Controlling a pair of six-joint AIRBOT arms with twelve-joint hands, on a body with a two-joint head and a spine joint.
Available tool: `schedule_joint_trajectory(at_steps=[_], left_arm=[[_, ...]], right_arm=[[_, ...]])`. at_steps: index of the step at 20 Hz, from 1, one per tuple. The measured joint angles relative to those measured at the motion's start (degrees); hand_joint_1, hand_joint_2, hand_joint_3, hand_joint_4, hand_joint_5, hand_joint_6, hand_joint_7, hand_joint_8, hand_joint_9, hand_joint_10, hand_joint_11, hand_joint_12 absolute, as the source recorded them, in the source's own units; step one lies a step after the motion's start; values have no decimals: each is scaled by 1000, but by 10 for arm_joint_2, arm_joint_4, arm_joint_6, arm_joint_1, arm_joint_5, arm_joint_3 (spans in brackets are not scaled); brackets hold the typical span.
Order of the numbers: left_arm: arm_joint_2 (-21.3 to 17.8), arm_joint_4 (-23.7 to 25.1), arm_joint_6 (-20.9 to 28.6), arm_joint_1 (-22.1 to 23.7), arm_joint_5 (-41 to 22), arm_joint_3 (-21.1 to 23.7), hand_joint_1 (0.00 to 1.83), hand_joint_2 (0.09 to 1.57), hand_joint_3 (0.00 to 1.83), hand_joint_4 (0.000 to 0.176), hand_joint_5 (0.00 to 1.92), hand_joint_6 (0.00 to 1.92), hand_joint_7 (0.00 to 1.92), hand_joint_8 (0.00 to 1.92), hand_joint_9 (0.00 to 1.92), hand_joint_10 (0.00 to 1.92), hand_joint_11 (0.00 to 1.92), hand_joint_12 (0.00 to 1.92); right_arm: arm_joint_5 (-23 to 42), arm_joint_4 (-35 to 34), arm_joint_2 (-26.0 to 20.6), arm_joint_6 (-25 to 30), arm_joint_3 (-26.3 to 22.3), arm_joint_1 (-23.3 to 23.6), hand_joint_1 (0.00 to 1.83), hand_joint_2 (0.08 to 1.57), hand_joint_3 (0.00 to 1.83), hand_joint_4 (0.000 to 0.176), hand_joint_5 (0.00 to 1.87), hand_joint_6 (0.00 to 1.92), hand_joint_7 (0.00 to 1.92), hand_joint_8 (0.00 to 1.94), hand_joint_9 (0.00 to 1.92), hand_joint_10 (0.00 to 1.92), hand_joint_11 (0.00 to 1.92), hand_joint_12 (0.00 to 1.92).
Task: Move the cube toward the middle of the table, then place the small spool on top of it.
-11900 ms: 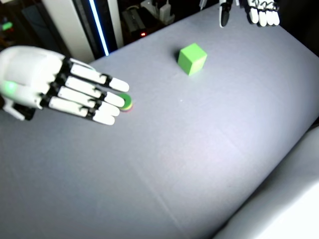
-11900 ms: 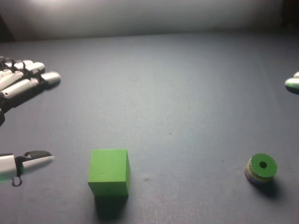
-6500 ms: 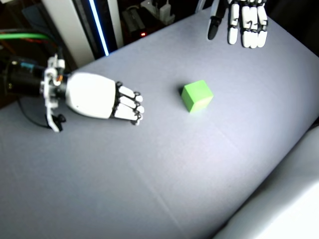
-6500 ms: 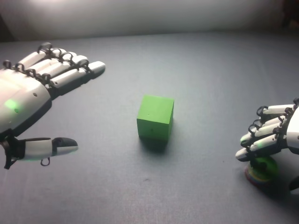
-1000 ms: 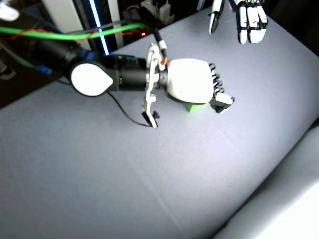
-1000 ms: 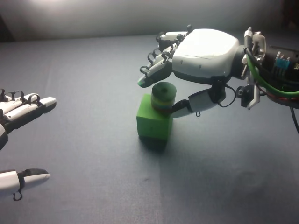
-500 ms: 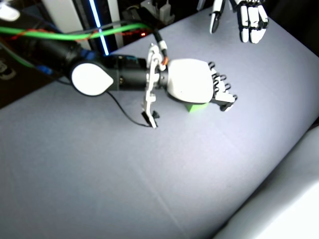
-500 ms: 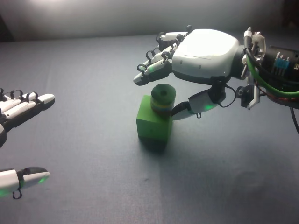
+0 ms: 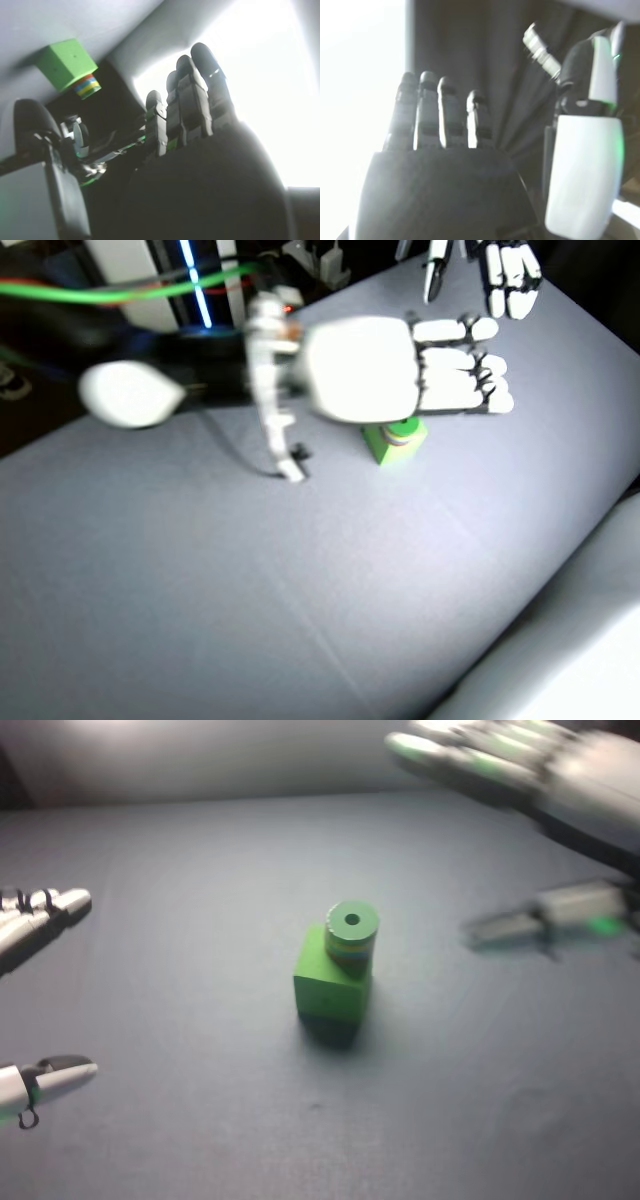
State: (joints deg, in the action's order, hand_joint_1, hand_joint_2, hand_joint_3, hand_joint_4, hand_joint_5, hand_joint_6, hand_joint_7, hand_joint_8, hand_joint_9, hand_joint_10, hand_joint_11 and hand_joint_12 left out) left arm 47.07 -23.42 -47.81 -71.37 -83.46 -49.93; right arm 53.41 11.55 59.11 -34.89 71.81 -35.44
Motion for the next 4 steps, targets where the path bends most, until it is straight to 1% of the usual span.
schedule_joint_trajectory(at_steps=[1,2,3,4], left_arm=[[-2,5,13,-4,-15,0,787,963,0,90,77,0,97,0,172,0,0,487],[-2,9,24,-9,-29,0,791,983,3,71,42,3,63,3,133,4,0,381],[-2,17,34,-15,-48,1,808,989,2,80,41,2,82,6,134,5,0,339],[-2,19,40,-23,-65,3,807,1016,2,68,25,0,126,5,129,1,9,348]], right_arm=[[26,-25,-17,-7,-18,-34,790,938,4,69,32,3,44,5,51,9,0,0],[61,-49,-33,-14,-38,-66,826,977,16,101,34,2,41,1,60,9,0,0],[113,-75,-50,-30,-62,-99,817,979,13,118,53,9,62,8,82,16,0,0],[160,-95,-63,-42,-78,-126,807,1015,8,114,80,5,91,5,115,12,43,20]])
